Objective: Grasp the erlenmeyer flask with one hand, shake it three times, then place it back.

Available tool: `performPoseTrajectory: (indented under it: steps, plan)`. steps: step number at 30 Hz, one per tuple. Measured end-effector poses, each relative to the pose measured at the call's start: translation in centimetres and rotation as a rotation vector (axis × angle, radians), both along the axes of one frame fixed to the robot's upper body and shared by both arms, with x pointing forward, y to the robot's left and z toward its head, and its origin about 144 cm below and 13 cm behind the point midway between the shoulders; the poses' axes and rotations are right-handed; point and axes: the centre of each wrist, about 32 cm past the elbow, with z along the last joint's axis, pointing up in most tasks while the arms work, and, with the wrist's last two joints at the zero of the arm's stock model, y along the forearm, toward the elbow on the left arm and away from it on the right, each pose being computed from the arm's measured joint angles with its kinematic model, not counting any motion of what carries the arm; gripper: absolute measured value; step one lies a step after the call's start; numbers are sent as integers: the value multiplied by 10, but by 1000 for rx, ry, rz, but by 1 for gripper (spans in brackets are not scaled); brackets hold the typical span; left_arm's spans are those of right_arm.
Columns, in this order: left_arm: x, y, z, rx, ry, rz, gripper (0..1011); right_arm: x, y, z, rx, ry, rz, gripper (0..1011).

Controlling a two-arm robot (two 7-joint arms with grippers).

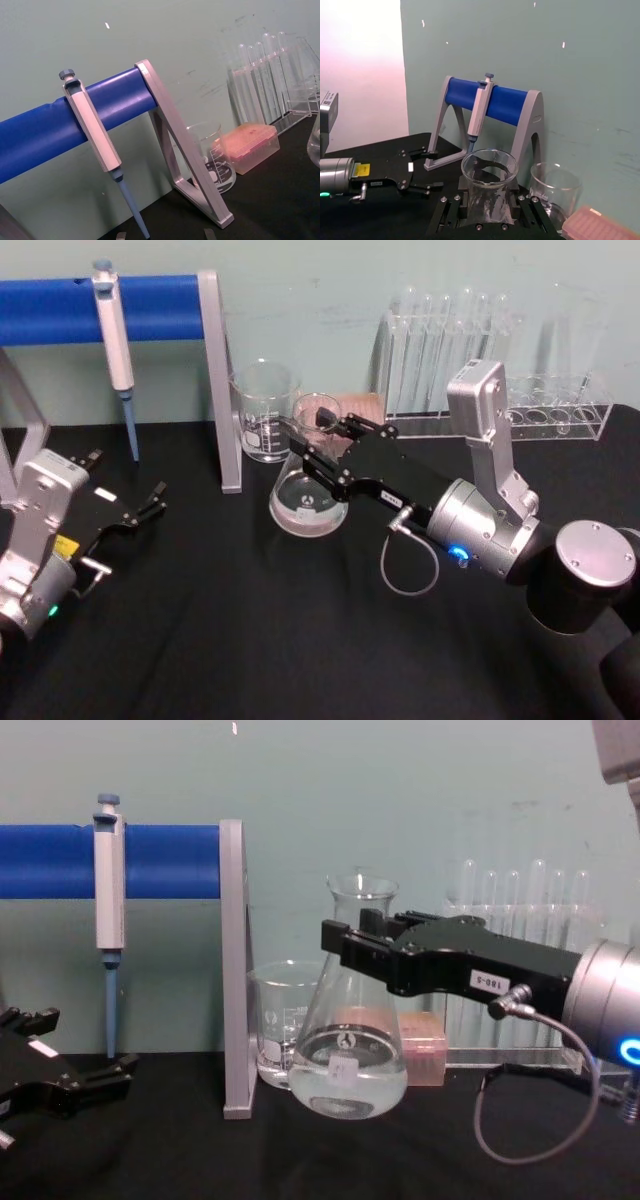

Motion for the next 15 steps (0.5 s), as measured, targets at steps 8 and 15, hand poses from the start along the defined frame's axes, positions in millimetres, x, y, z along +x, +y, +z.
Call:
performPoseTrajectory:
  steps: [8, 15]
  plan:
    - [0, 0, 0, 0, 0, 0, 1001, 1, -5, -3, -17, 16, 28, 449]
    - [0, 0, 0, 0, 0, 0, 1001, 2, -10, -9, -27, 34, 47, 449]
